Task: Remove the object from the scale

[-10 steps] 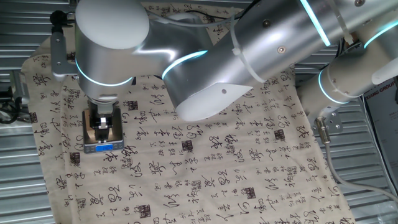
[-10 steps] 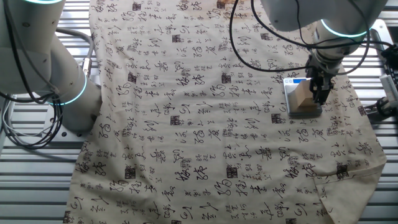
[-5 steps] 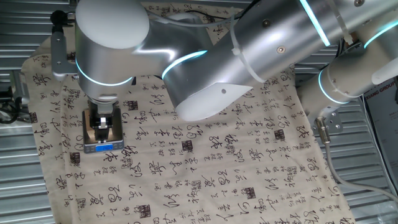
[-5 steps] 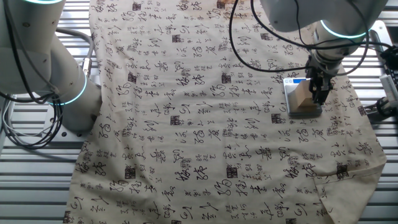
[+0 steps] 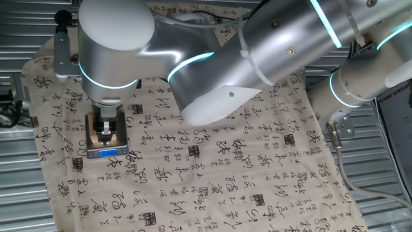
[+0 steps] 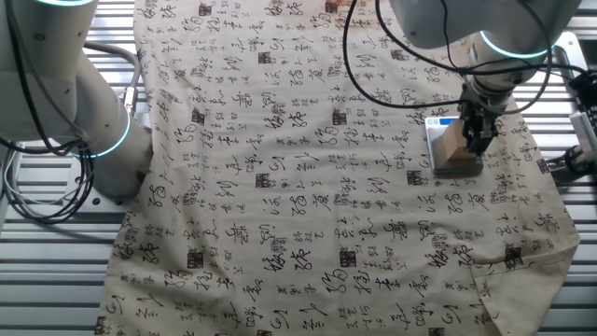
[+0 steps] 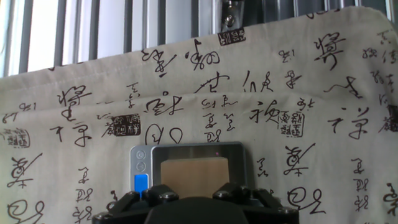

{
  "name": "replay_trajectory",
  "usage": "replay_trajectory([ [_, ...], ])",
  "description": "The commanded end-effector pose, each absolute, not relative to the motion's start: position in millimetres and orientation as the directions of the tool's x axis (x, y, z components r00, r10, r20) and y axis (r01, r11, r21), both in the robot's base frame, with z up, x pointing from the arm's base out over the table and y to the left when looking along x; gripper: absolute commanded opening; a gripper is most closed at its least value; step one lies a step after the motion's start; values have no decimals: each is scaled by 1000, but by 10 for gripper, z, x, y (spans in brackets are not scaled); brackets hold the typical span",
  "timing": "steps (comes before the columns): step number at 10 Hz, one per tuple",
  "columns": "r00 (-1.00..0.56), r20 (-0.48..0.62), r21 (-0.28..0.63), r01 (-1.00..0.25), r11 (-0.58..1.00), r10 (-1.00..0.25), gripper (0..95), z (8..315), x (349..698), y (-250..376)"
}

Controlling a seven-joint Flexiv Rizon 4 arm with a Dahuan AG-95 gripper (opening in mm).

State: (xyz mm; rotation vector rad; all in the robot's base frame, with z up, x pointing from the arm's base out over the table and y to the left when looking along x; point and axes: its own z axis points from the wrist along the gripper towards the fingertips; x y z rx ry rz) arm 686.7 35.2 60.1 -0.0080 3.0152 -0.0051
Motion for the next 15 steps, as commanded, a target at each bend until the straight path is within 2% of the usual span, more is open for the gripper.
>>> replay_trajectory([
  [1, -992, -124, -4, 2, 1000, 2, 0, 595, 6871, 352],
  [10, -994, -112, -4, 8, 1000, 8, 0, 629, 6888, 344],
  [15, -994, -107, 0, 16, 1000, 16, 0, 940, 6933, 387],
])
